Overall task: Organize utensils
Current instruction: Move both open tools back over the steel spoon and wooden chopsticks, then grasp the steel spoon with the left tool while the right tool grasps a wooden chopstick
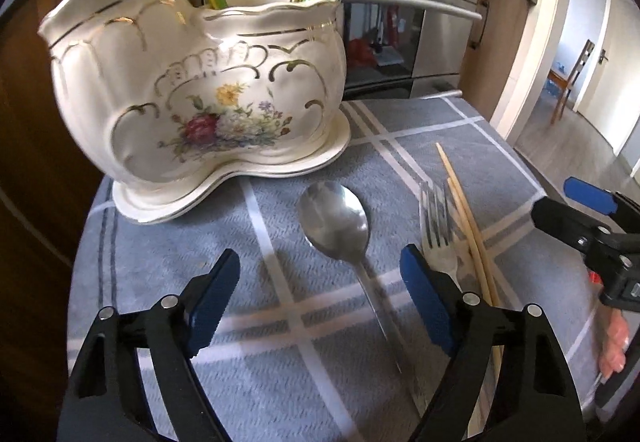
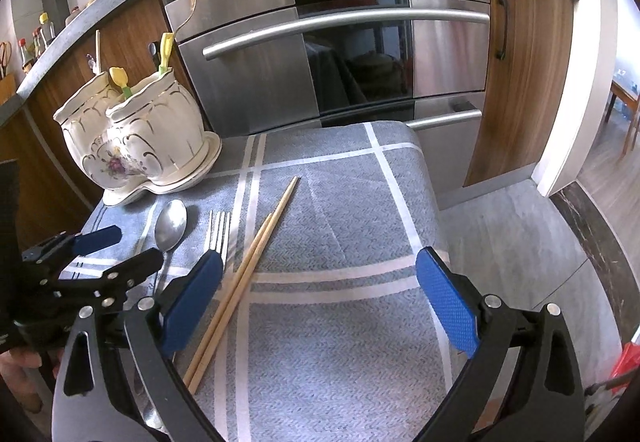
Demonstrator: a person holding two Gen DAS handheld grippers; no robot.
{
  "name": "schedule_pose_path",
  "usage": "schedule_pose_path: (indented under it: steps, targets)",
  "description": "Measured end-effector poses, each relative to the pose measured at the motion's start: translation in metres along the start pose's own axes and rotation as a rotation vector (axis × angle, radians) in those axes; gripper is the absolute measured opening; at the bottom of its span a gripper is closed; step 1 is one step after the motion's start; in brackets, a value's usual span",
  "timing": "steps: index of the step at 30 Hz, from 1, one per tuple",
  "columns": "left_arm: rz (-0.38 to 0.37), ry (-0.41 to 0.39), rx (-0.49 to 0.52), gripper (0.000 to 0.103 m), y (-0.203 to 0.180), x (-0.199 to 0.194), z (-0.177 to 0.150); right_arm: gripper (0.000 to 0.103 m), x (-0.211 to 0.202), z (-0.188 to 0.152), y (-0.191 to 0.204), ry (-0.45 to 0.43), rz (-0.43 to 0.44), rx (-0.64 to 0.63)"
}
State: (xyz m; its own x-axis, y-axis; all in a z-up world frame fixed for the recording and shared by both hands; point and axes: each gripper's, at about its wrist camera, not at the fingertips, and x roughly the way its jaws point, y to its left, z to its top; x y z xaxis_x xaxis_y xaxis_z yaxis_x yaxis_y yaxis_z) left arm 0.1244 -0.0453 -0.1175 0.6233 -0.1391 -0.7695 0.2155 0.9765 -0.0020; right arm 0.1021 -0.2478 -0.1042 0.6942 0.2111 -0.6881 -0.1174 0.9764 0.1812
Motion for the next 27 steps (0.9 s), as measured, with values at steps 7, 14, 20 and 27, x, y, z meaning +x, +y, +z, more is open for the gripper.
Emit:
schedule_pose_path:
  steps: [7,14,20,27]
  targets:
    - [0.046,0.031,0.062,0.067,-0.015,0.019,0.01,0.069,0.008,0.002,-0.003,0.023,0.004,0.005]
    - [0.043,0.032,0.051,0.058,-0.015,0.026,0.017,0.048,0.036,0.026,0.006,0.082,0.072,0.039]
    - [0.021,0.028,0.054,0.044,-0.014,0.027,0.018,0.035,0.067,0.042,0.02,0.129,0.042,0.032]
    - [0.0,0.028,0.049,0.044,-0.011,0.025,0.016,0.026,0.083,0.046,0.026,0.157,-0.01,0.022]
